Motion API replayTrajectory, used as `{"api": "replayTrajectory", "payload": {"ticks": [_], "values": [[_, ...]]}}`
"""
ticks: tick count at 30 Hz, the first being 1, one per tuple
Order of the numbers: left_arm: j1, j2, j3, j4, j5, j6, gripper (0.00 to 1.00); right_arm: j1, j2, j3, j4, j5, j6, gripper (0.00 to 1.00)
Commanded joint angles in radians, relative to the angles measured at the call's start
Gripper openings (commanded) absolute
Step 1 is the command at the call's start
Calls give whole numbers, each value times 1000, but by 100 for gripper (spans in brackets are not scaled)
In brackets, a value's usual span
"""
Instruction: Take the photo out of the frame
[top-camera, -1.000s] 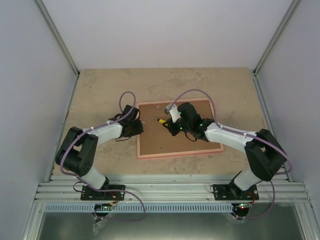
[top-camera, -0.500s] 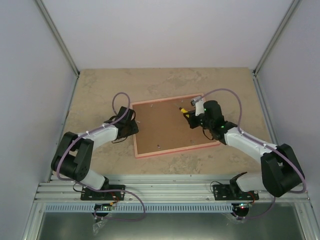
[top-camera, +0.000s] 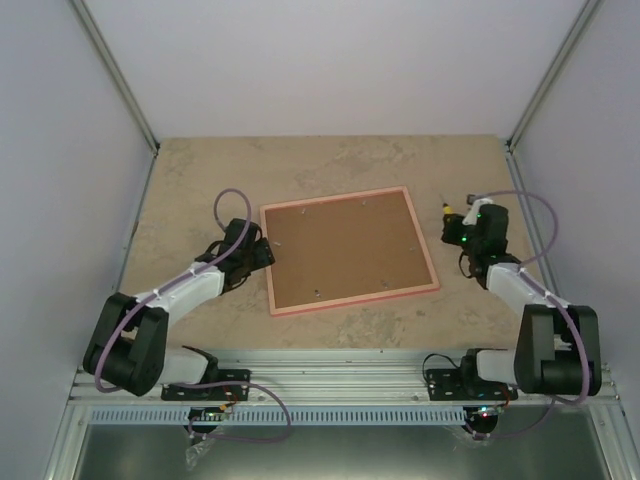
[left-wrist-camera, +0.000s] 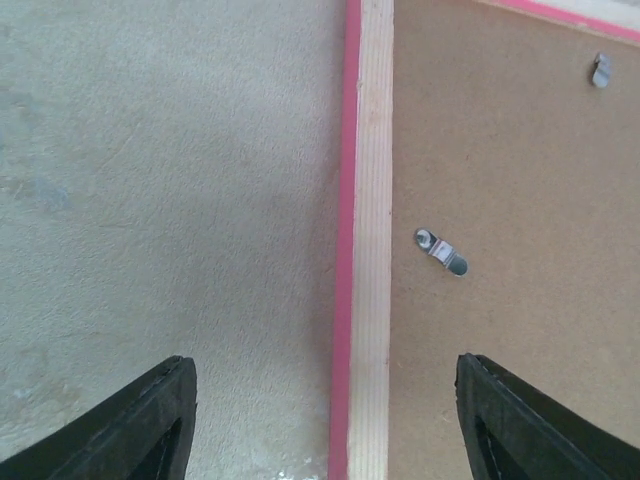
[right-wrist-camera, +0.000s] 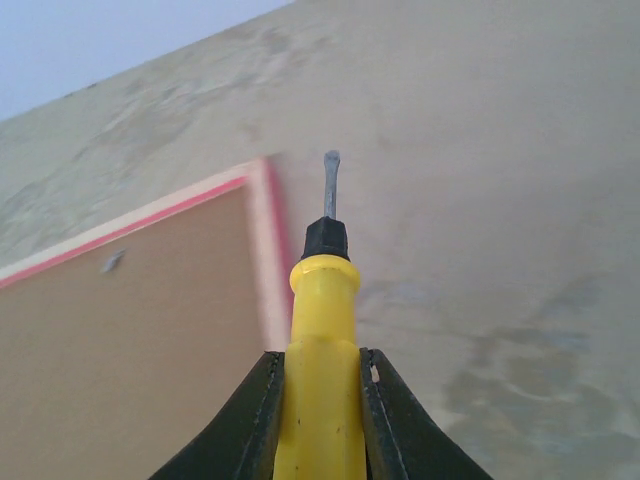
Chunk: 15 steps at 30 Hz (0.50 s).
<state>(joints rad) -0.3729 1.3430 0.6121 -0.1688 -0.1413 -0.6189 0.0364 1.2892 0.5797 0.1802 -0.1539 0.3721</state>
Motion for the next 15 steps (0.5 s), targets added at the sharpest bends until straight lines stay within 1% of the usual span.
{"api": "replayTrajectory", "payload": {"ticks": [1,5,10,12,15], "values": [[5,-55,-23,44,-22,15,74,-151,59,-25,90,-91,78,4],[5,-83,-30,50,-6,11,76,-244,139,-20,112,-148,107,4],[5,-104,-39,57,13,7,78,-284,234,-2,114,-184,116,7],[5,-105,-39,58,23,5,78,-286,254,-3,116,-182,117,9],[5,-109,-44,62,35,4,78,-300,277,-2,103,-172,120,16]]}}
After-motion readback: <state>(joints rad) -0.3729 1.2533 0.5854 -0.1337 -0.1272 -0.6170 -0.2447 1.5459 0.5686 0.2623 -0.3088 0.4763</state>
